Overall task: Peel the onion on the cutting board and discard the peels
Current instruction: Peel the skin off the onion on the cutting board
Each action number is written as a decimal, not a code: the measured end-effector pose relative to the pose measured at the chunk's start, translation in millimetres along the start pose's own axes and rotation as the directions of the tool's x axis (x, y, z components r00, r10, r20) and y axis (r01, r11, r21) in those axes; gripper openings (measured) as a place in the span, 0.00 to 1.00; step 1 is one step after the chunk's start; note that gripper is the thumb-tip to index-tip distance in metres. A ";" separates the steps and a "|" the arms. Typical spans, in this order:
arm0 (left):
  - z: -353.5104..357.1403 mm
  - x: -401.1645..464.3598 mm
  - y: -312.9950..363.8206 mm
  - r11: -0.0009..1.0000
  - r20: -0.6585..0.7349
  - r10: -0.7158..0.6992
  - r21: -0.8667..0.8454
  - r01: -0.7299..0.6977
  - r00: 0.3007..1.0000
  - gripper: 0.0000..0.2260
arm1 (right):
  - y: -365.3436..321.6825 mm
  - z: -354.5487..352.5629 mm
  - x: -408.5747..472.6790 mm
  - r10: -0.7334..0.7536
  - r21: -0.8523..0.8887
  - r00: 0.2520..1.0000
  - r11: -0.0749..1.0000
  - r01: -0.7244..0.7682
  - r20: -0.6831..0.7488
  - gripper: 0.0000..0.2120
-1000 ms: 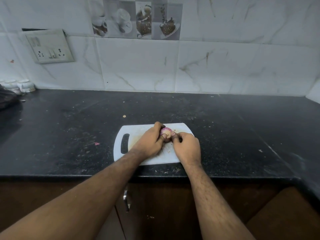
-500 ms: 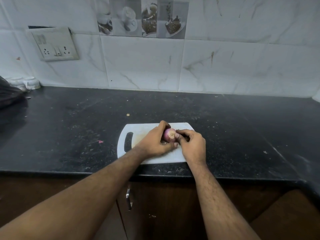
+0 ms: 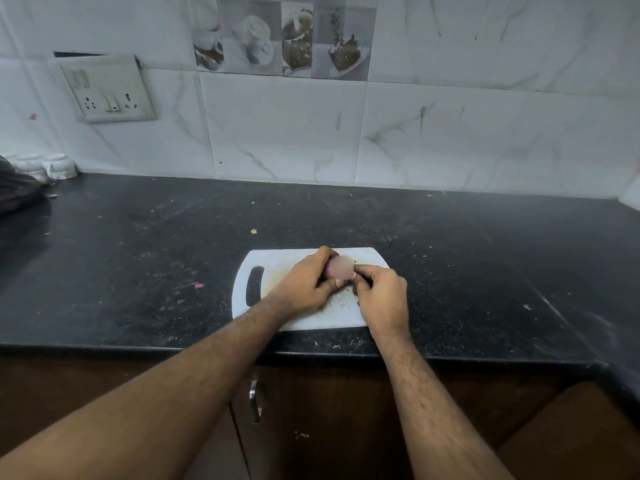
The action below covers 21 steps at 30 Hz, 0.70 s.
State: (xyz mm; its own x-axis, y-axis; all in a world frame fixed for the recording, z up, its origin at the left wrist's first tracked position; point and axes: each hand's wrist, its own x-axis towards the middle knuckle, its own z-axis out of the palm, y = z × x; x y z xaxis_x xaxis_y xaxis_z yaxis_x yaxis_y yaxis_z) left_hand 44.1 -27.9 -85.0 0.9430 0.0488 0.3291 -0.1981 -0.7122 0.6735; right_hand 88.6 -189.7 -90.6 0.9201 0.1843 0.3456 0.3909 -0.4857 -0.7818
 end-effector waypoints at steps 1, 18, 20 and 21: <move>-0.5 0.5 0.5 1.000 -0.006 0.002 -0.001 -0.002 1.000 0.15 | 0.1 0.3 0.5 -0.004 0.000 1.000 1.000 0.004 -0.002 0.11; -0.3 0.9 -4.1 1.000 0.011 -0.028 0.012 0.028 1.000 0.12 | -1.0 -1.0 0.4 0.057 0.046 0.998 0.997 -0.057 0.005 0.09; -0.1 3.6 -6.1 0.999 -0.015 -0.030 0.011 0.030 0.999 0.13 | -2.1 -3.2 1.7 0.037 0.058 0.998 0.998 -0.039 0.042 0.09; -0.5 4.6 -7.7 0.999 -0.032 -0.036 0.023 0.037 0.999 0.15 | -2.9 -3.6 1.8 0.021 0.041 0.998 0.999 -0.024 0.065 0.10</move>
State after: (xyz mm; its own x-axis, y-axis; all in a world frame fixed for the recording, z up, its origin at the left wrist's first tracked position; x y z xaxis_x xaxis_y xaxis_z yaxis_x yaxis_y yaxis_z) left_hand 49.9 -21.8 -88.4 0.9407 0.0966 0.3252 -0.1571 -0.7255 0.6700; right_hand 89.1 -191.0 -85.8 0.9279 0.2286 0.2945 0.3692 -0.4541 -0.8108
